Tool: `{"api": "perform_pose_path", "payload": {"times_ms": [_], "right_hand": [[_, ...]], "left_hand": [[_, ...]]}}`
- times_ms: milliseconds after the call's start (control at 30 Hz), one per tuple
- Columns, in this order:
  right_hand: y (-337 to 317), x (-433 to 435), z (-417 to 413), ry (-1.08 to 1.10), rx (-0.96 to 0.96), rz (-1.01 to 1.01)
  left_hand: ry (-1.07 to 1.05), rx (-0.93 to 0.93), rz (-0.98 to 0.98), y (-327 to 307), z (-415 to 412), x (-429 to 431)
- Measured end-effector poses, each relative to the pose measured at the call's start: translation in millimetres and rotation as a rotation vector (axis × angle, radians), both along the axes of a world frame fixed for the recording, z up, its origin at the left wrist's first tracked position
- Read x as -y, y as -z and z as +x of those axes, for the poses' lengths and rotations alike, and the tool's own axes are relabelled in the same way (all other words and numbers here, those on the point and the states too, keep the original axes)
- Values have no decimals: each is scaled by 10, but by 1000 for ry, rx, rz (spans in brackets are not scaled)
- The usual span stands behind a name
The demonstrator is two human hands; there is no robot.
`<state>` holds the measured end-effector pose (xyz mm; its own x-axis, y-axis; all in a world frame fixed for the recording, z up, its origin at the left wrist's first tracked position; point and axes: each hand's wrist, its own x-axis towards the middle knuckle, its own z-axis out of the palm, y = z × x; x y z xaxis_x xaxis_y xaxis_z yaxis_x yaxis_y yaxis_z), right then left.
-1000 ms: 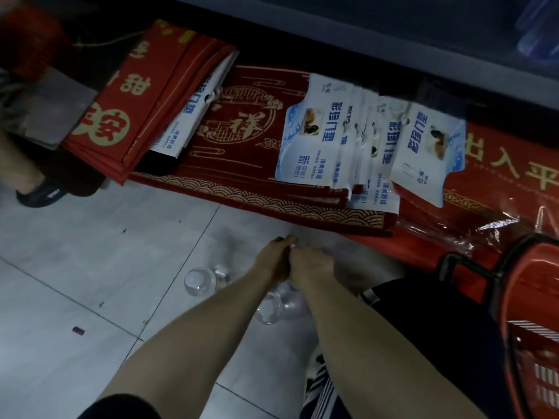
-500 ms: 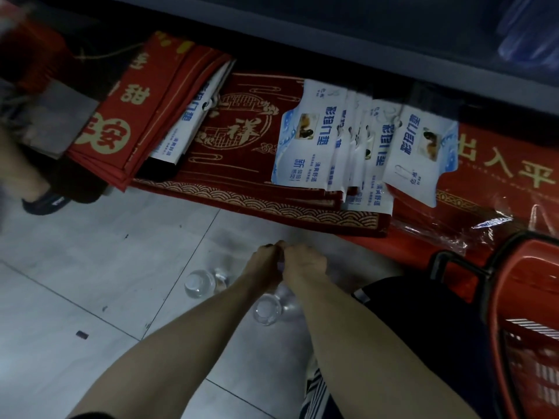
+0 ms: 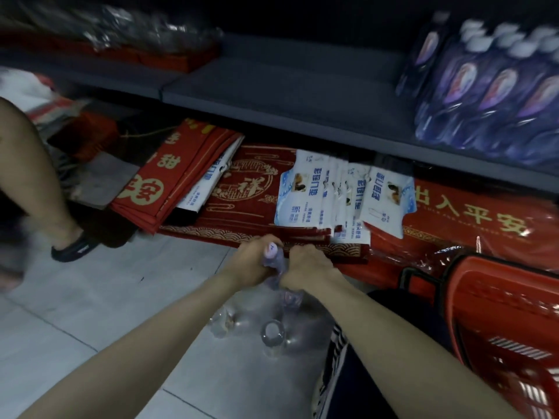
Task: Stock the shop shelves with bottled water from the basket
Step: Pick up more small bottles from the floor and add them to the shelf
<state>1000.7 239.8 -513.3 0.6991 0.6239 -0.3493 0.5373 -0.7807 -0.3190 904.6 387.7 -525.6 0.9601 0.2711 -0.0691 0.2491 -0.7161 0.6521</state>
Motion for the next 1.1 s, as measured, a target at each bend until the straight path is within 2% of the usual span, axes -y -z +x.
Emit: {"api": "perform_pose_path", "payload": {"times_ms": [133,233,367,567,733,967,1100], "right_hand": [[-647,186,28,-4,-57,96],[-1115,413,78,-33,-2,135],[-1627,778,231,-20,82,274],[-2242,1426,521,60,326,408],[-2647,2097,868,167,447,495],[-2966,2998,1361,336,558,473],[-3048,3384,1659,457,552,448]], "left_hand": [[-32,166,-124,-523,-14,-5],[15,248,-238,-919,93,73],[41,361,-253,-1431,344,291],[188,425,-212,-2069,860,810],[312,489,-208,-2371,1407,1405],[427,496,-243,-2562,2227,2325],[446,500,-221,-2620,2610,2832]]}}
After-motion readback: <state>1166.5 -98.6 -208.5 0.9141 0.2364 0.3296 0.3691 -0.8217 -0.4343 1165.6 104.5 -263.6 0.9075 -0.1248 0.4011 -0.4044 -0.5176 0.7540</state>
